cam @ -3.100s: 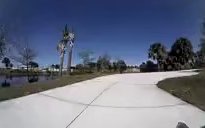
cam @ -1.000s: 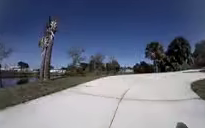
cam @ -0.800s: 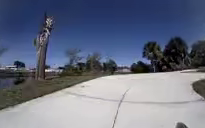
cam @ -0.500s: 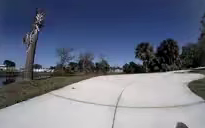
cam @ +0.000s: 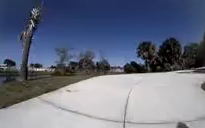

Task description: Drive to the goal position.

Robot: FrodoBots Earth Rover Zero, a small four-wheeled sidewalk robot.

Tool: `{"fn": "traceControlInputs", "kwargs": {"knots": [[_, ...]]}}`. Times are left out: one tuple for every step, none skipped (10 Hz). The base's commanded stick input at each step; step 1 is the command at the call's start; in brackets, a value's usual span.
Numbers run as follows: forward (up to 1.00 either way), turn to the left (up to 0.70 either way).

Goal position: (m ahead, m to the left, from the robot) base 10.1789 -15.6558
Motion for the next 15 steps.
{"fn": "traceControlInputs", "kwargs": {"knots": [[1.0, -0.4], [1.0, -0.4], [1.0, -0.4], [1.0, -0.4], [1.0, -0.23], [1.0, 0.0], [1.0, 0.0], [1.0, 0.0], [1.0, 0.0], [1.0, 0.0], [1.0, 0.0], [1.0, 0.0], [1.0, 0.0], [1.0, 0.0], [1.0, -0.17]]}}
